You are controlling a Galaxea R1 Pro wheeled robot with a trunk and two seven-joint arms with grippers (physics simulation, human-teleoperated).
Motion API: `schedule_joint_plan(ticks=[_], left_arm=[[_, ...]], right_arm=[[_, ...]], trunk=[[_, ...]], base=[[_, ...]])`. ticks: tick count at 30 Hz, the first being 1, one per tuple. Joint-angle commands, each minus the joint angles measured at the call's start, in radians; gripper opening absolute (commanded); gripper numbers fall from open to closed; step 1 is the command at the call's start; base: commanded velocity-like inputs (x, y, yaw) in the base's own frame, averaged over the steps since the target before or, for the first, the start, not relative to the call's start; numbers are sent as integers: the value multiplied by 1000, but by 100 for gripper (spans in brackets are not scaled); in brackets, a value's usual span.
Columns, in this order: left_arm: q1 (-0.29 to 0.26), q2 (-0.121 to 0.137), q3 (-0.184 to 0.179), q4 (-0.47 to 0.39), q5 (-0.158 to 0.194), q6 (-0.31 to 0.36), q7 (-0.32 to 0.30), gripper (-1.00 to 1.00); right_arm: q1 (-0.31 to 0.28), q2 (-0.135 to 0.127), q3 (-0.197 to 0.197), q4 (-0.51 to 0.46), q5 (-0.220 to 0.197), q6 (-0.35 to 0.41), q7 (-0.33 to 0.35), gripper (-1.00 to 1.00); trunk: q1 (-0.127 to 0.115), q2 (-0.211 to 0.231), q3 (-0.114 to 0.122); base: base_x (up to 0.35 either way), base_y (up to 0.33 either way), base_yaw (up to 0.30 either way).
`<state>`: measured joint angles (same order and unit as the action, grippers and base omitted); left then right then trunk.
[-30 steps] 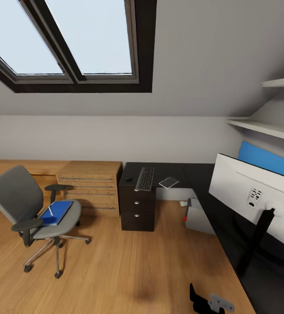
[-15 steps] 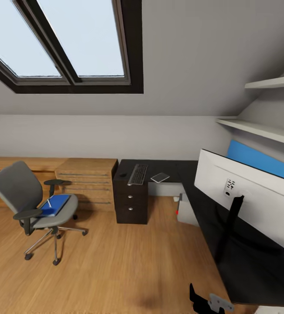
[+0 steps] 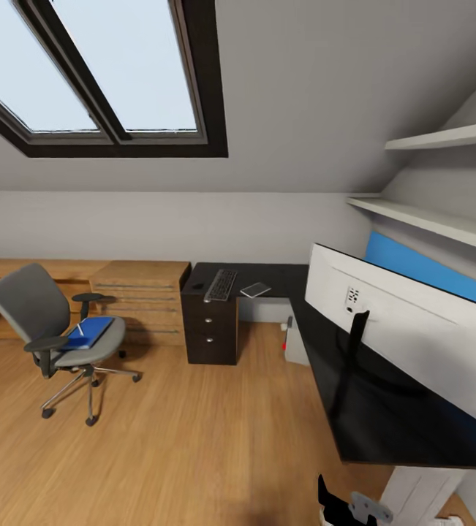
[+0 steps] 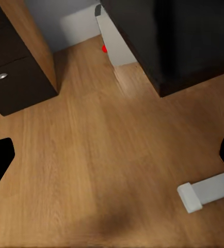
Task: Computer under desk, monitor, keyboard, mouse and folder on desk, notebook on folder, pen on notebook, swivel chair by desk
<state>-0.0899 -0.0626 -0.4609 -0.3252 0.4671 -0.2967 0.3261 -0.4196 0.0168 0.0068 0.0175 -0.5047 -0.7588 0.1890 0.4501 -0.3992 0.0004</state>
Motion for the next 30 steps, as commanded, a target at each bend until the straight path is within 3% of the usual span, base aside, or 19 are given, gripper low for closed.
schedule_joint_plan(ticks=[1, 19, 30], left_arm=[[-1, 0, -9, 1, 7, -4, 7, 100], [-1, 0, -9, 19, 8, 7, 6, 100], [-1, 1, -10, 44, 11, 5, 3, 100]], right_arm=[[-1, 0, 1, 2, -11, -2, 9, 100], [-1, 3, 1, 2, -10, -1, 9, 100], [-1, -14, 2, -28, -10, -3, 11, 100]], trunk=[[0, -1, 0], [0, -1, 0], [0, -1, 0]], base=[[-291, -234, 0], [-285, -240, 0], [-190, -166, 0]])
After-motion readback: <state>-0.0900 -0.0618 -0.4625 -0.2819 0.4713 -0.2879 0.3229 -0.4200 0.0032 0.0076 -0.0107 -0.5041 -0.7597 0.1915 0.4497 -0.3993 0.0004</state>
